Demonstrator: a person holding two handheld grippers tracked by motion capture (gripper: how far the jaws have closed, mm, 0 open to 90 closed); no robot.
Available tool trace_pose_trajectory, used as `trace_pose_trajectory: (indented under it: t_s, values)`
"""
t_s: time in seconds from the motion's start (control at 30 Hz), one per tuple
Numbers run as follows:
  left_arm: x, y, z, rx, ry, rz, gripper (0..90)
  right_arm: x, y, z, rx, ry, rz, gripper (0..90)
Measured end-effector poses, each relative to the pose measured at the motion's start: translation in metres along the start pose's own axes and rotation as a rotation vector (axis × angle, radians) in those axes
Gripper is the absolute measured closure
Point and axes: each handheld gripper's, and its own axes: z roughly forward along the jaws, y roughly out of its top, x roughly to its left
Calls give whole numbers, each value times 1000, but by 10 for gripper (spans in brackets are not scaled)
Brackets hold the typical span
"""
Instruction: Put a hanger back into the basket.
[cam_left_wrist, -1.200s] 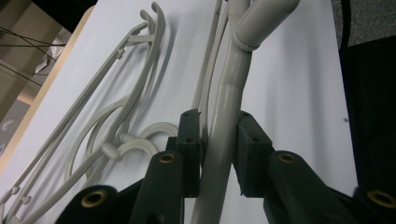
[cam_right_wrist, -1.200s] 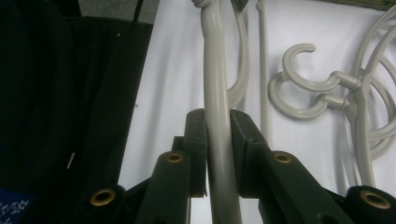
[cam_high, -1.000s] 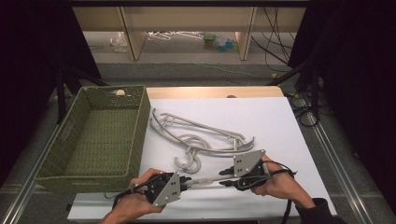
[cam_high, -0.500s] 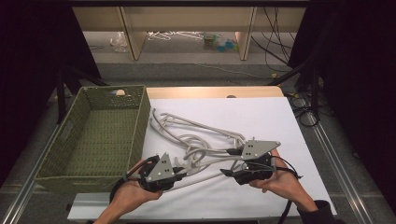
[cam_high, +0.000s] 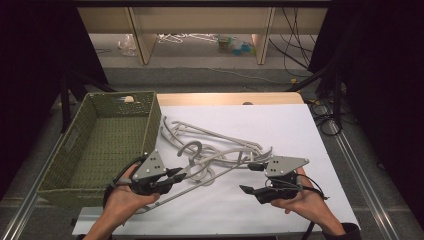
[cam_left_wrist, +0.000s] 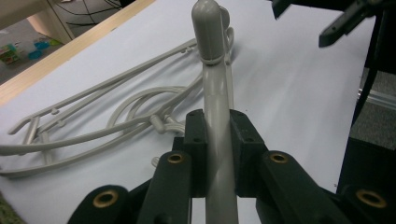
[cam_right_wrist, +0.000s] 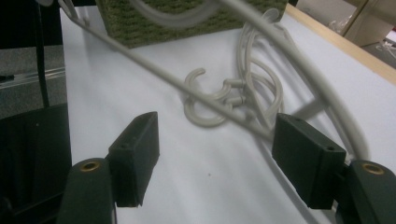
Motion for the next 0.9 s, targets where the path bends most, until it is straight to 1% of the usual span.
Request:
trace_pose_trajectory:
  t_s: [0.03,0.07,0.13,0.17,0.2,0.23,0.27,0.33,0.4,0.5,0.53,0.57,0.6,0.63,0.67,0.73,0.8,0.87,0.9]
  values:
    - [2,1,-3,-9,0,-11,788,0,-2,0,4,7,3,331]
    - [4,1,-7,-8,5,-13,787,1,-5,1,17,7,11,330]
    - [6,3,-13,-27,24,-15,787,1,-6,2,22,7,11,329]
    - [7,3,-16,-31,26,-18,788,1,-7,2,31,7,12,329]
    - [10,4,-21,-36,30,-28,787,1,-9,2,32,13,18,327]
    - [12,5,-25,-42,32,-22,787,1,-10,2,40,9,18,325]
    - [13,5,-27,-49,34,-37,788,1,-12,2,34,9,20,322]
    - [15,5,-30,-57,40,-38,787,1,-12,2,33,5,22,314]
    - [18,6,-35,-69,54,-40,787,1,-15,2,30,5,42,278]
    - [25,6,-44,-95,64,-67,787,1,-17,3,31,2,42,246]
    - [27,6,-47,-100,72,-71,787,1,-19,4,41,0,44,220]
    - [30,7,-52,-111,83,-81,787,1,-19,4,41,0,44,220]
    - [32,7,-55,-122,95,-93,788,1,-21,5,37,-9,46,201]
    - [39,8,-62,-142,113,-76,787,0,-22,6,42,-23,58,176]
    - [39,8,-62,-142,113,-76,787,0,-22,6,42,-23,58,176]
    - [45,8,-70,-158,134,-85,788,0,-23,5,42,-18,63,181]
    - [51,10,-78,-161,159,-87,788,-1,-24,5,39,-21,58,178]
    - [57,11,-83,-170,179,-86,788,-1,-25,5,39,-27,63,176]
    - [62,12,-88,-175,198,-90,788,-1,-26,6,43,-27,68,177]
